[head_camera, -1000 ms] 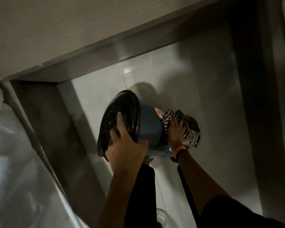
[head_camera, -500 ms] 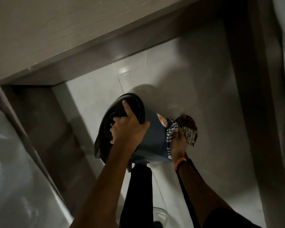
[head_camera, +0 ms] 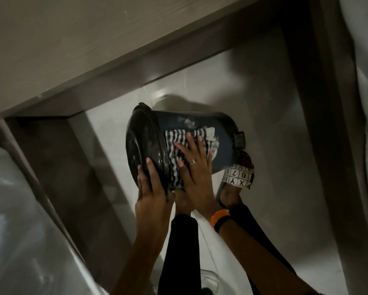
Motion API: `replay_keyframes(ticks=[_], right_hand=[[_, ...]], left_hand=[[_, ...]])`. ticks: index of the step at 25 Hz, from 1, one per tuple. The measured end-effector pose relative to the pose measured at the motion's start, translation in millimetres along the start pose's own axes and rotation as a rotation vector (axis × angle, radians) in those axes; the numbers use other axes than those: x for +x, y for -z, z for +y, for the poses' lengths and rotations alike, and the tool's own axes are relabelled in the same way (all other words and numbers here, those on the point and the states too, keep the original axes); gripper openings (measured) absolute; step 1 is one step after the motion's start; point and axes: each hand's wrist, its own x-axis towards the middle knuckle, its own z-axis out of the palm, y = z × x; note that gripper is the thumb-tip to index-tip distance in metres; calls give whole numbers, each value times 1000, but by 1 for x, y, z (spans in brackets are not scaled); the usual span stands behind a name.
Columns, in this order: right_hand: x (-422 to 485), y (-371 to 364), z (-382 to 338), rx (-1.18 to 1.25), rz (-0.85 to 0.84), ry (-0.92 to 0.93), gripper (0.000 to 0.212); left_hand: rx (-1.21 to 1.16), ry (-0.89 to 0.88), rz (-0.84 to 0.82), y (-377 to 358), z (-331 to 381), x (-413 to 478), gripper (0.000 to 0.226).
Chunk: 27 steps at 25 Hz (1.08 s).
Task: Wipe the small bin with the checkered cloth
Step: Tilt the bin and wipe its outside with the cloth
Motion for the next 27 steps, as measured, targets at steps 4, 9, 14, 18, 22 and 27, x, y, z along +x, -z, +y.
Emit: replay_keyframes(ticks=[4, 9, 14, 18, 22, 27], right_hand=[[58, 25, 44, -266, 87, -185, 50], [83, 44, 57, -302, 38, -420, 45], [-8, 3, 39, -401, -270, 228, 56], [28, 39, 94, -360, -164, -367, 53], [33, 24, 78, -287, -86, -442, 53], [-14, 4, 46, -283, -232, 124, 55]], left_hand=[[-182, -15, 157, -26, 0, -11, 87], [-503, 4, 158, -37, -5, -38, 78], [-664, 105, 199, -29, -4, -19, 63], [-594, 173, 214, -34, -22, -27, 49], [-572, 155, 186, -27, -7, -8, 109], [-447, 180, 184, -21, 3, 7, 110]])
